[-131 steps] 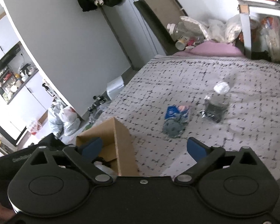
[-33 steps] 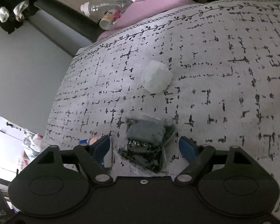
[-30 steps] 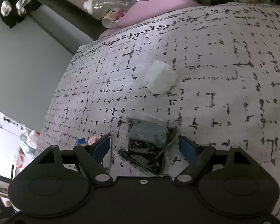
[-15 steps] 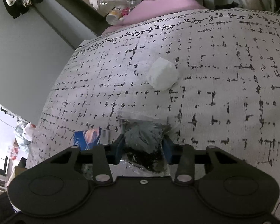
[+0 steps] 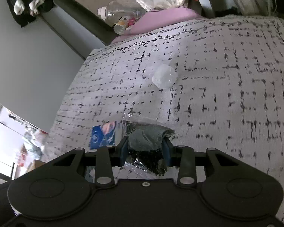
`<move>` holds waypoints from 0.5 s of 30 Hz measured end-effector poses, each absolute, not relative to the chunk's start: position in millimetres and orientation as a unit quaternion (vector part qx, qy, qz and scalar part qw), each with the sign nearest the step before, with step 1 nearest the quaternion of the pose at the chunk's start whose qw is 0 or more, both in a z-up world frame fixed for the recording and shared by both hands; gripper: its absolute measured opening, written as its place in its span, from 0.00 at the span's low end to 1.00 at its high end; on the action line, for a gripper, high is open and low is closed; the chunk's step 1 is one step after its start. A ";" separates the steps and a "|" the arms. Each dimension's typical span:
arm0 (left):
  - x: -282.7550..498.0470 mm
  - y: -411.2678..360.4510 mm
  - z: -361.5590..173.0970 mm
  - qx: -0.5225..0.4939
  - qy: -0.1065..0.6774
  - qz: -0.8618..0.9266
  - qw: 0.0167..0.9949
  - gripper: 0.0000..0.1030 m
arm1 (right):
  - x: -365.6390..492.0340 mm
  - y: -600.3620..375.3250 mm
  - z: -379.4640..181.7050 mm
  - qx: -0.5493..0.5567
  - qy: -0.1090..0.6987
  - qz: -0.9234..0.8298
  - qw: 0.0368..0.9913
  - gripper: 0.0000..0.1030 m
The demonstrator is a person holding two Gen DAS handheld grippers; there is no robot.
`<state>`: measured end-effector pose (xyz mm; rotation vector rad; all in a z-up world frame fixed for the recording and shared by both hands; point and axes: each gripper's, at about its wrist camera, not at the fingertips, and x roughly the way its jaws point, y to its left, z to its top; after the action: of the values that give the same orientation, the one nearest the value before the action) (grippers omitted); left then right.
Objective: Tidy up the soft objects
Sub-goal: 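Close the left gripper on the grey plush while the right gripper grasps the black bag, then carry the grey plush and black bag with both grippers toward the box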
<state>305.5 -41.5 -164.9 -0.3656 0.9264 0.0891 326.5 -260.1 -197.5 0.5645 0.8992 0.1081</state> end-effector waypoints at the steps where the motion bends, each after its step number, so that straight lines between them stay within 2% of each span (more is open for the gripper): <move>1: 302.4 -40.9 -160.8 -0.175 0.441 0.042 0.879 0.16 | 324.4 -260.9 -195.2 0.271 0.428 0.053 0.861 0.36; 15: 253.3 -29.7 -107.3 -0.167 0.410 0.037 0.896 0.16 | 271.4 -253.0 -148.8 0.273 0.386 0.058 0.879 0.36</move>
<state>253.3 -29.7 -107.3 -0.3467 0.8491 0.0776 271.4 -253.0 -148.8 0.5697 0.8054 0.1202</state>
